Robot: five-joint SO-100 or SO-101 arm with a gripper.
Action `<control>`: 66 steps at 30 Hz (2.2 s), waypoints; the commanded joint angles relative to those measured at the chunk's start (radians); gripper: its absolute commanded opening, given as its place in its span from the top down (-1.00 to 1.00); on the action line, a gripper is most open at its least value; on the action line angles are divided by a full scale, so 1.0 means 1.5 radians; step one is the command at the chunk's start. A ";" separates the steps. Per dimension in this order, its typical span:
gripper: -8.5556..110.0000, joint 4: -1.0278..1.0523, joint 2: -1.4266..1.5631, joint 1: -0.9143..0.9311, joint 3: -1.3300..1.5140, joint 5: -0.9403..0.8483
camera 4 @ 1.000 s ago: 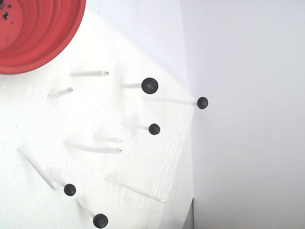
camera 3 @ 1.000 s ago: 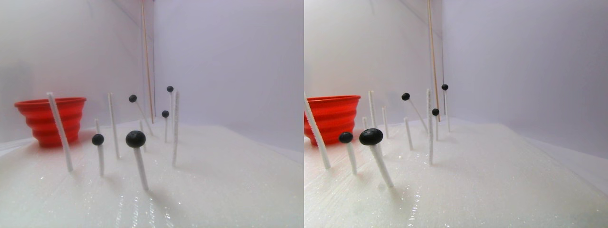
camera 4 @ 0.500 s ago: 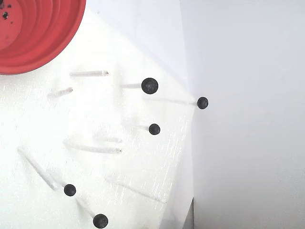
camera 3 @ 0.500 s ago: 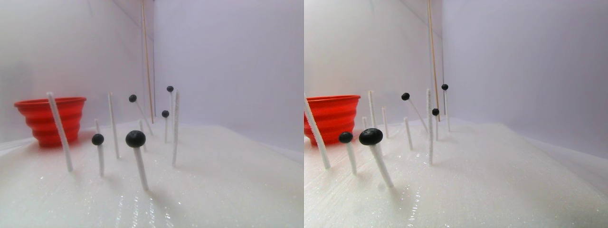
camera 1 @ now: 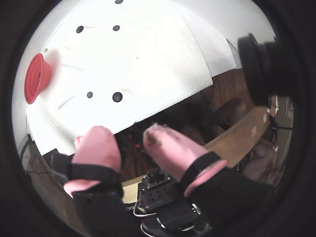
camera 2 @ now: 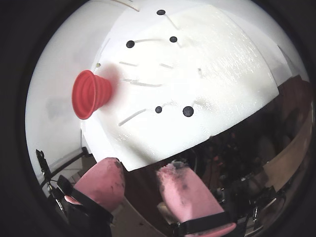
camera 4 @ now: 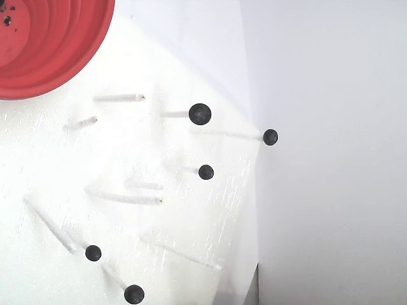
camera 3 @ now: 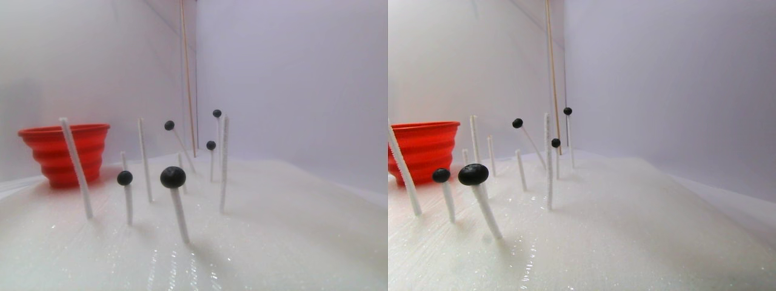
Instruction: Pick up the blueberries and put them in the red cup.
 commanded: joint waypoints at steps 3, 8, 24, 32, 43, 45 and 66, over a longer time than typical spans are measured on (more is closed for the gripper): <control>0.62 -0.044 -0.016 0.015 0.010 -0.053; 0.62 -0.072 -0.040 0.015 0.036 -0.086; 0.61 -0.182 -0.171 0.003 0.117 -0.170; 0.60 -0.244 -0.219 -0.001 0.165 -0.205; 0.58 -0.319 -0.242 0.000 0.242 -0.255; 0.58 -0.327 -0.243 0.000 0.253 -0.262; 0.57 -0.483 -0.400 -0.005 0.302 -0.301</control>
